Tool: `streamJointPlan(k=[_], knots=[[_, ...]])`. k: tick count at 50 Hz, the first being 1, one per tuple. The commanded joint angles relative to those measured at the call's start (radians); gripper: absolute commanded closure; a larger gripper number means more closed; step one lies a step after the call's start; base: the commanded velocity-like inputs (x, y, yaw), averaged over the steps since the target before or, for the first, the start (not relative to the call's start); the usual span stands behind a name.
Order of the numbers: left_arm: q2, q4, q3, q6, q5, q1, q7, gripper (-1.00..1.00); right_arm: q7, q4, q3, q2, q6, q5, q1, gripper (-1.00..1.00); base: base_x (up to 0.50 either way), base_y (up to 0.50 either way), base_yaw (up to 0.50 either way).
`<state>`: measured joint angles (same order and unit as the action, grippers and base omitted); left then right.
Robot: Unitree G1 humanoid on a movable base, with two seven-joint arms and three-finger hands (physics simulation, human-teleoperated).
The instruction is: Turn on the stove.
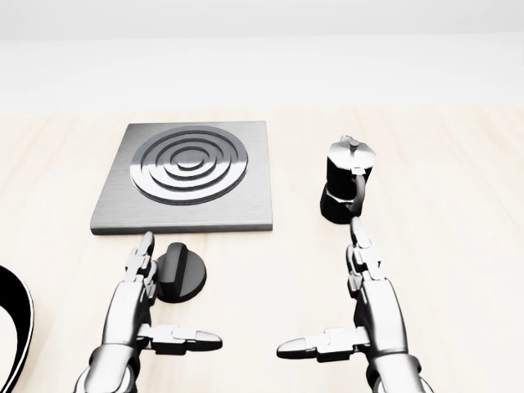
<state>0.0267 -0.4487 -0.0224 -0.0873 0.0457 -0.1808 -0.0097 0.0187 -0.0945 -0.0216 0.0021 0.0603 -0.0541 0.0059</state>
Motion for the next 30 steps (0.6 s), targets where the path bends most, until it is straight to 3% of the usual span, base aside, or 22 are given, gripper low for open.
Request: streamJointPlan(k=[1,25,26,29,30], knots=[[-0.021,0.03,0.024,0.0,0.01,0.031,-0.009,-1.0,0.0,-0.004,-0.001,0.001,0.002,0.0,0.001,-1.0,0.0,0.0,0.0],[-0.099,-0.008,0.136,0.0,0.058,0.111,-0.028,-1.0,0.002,-0.025,0.001,-0.001,0.019,0.002,0.0,-1.0,0.0,0.0,0.0],[-0.108,-0.027,0.137,0.0,0.071,0.045,-0.018,-1.0,0.002,-0.024,-0.002,0.001,0.019,0.001,0.002,-1.0,0.0,0.0,0.0],[-0.113,-0.031,0.13,0.0,0.072,0.002,-0.016,-1.0,0.002,-0.033,-0.001,0.001,0.025,0.001,0.0,-1.0,0.0,0.0,0.0],[-0.164,0.083,0.172,0.083,0.093,-0.093,-0.022,-1.0,0.004,-0.059,0.004,-0.002,0.027,0.005,-0.009,-1.0,0.0,0.0,-0.01]])
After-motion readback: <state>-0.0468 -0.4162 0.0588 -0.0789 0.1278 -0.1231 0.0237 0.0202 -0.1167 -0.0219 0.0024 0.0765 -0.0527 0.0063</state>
